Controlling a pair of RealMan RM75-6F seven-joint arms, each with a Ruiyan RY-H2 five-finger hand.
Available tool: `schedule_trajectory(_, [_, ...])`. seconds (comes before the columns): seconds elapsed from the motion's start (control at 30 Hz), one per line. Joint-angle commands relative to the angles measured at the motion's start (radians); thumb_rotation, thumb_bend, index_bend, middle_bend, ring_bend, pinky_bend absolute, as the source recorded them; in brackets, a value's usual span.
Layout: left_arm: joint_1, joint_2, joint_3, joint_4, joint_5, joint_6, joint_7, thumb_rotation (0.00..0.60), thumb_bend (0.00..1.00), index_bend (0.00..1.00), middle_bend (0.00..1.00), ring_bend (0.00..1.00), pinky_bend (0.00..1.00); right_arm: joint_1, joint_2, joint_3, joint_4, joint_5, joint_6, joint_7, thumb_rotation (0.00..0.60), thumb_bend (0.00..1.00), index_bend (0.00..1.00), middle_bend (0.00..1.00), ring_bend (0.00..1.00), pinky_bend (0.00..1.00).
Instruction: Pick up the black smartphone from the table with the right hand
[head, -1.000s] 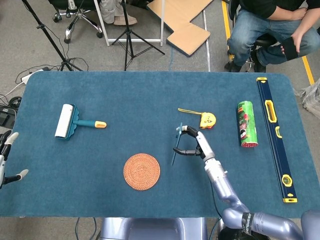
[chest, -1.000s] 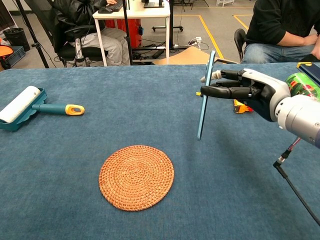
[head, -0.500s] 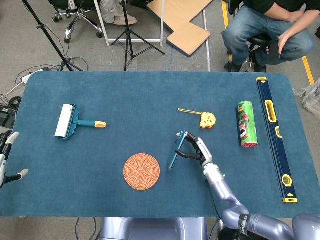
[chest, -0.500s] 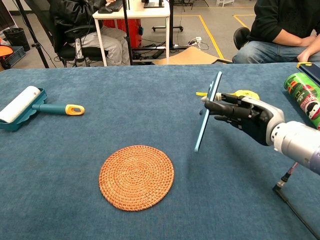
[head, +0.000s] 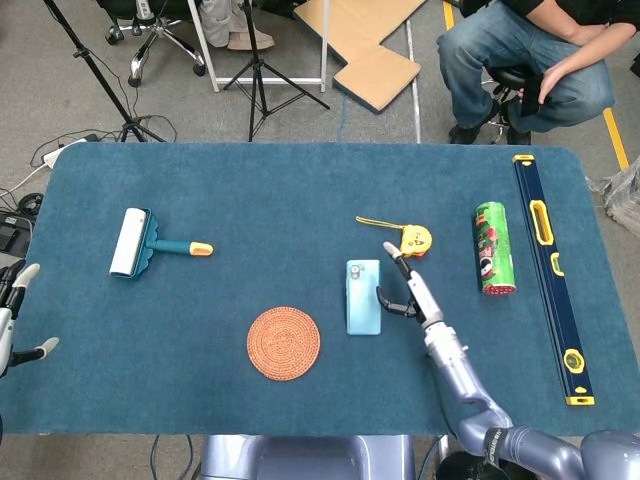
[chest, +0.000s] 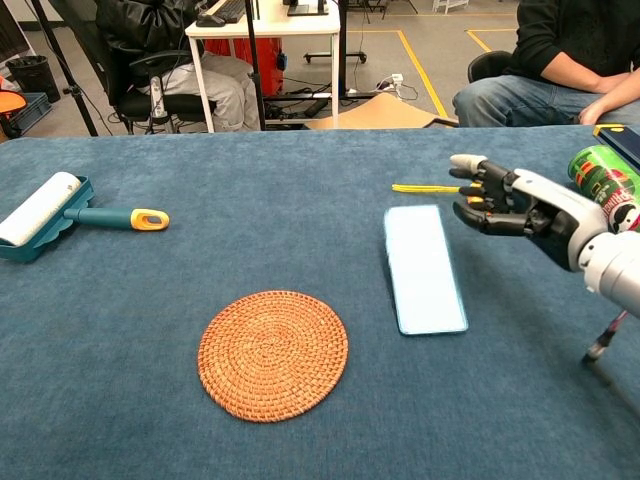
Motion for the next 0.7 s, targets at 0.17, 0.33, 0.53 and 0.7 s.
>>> schedule_trajectory(0.17, [0.002,0.007,0.0,-0.004,0.01,0.007,-0.013,0.6,0.0,0.0,0.0,0.0,0.0,0.004,0.119,0.001,-0.037,-0.045,0.069,-0.205,0.6,0.37,0.0,0.0,0.0,0.0])
schedule_trajectory(0.33, [0.004,0.007,0.001,-0.002,0.022,0.017,-0.017,0.6,0.0,0.0,0.0,0.0,0.0,-0.016,0.236,-0.038,-0.125,-0.108,0.126,-0.408,0.6,0.07,0.0,0.0,0.0,0.0])
schedule_trajectory(0.53, [0.009,-0.018,-0.003,0.022,0.042,0.054,0.006,0.6,0.0,0.0,0.0,0.0,0.0,-0.107,0.396,-0.086,-0.297,-0.152,0.249,-0.824,0.6,0.0,0.0,0.0,0.0,0.0])
schedule_trajectory(0.7, [0.01,-0.051,-0.003,0.055,0.073,0.085,0.015,0.6,0.0,0.0,0.0,0.0,0.0,-0.221,0.525,-0.128,-0.501,-0.131,0.354,-1.08,0.6,0.0,0.0,0.0,0.0,0.0])
